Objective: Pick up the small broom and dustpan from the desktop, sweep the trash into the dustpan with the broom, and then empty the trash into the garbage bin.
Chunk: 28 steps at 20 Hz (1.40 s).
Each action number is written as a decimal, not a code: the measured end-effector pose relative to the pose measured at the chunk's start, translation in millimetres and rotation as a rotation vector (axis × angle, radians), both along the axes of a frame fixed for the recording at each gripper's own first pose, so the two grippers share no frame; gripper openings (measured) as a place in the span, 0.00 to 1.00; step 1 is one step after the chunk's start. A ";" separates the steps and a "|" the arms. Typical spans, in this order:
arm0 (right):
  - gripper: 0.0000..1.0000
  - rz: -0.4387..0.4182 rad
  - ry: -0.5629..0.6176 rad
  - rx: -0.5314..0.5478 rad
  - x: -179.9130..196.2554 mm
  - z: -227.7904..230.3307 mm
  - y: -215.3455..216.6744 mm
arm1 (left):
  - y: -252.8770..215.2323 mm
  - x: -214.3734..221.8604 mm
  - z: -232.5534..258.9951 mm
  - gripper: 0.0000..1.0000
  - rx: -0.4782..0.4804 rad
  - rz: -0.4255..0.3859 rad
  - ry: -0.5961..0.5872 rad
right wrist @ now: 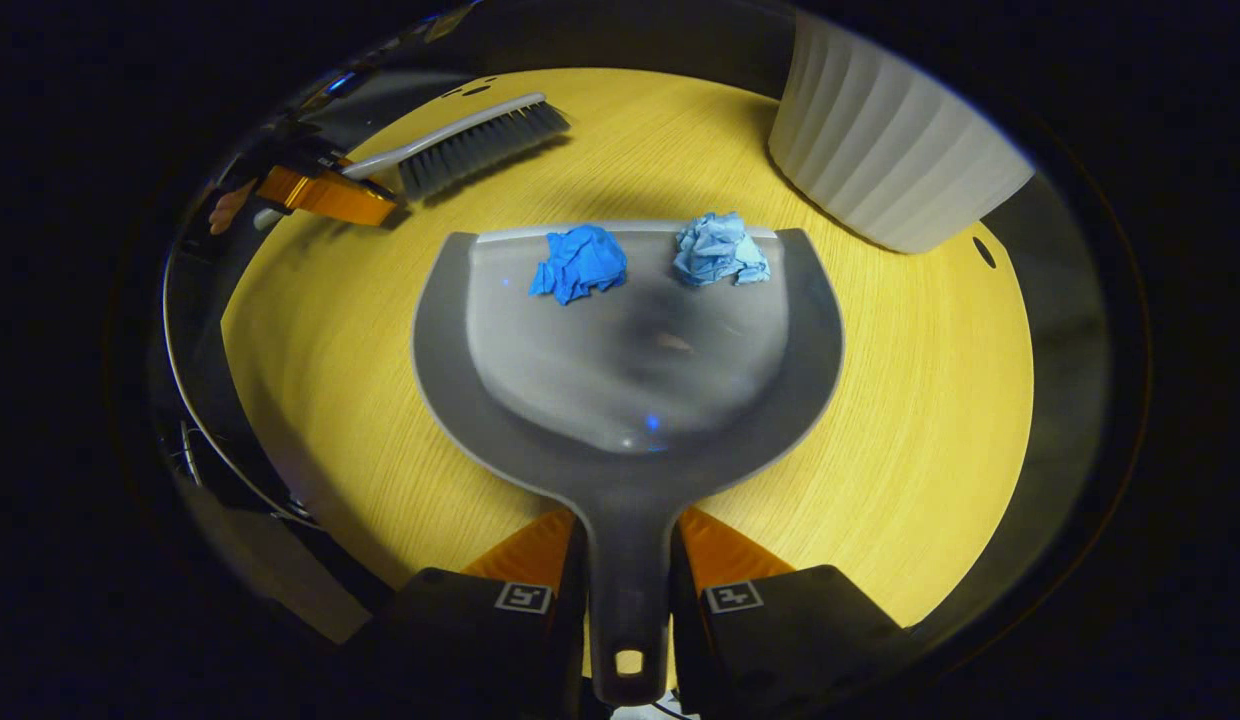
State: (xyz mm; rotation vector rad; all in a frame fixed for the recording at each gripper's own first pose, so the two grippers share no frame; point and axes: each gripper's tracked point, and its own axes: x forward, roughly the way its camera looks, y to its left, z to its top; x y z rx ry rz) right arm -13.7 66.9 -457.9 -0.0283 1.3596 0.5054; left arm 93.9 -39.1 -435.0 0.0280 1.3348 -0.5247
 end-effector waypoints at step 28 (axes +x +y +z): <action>0.29 -0.459 -0.256 -0.043 46.8 49.0 -15.9 | 22.8 -1.8 -12.6 0.27 0.002 -0.007 -0.033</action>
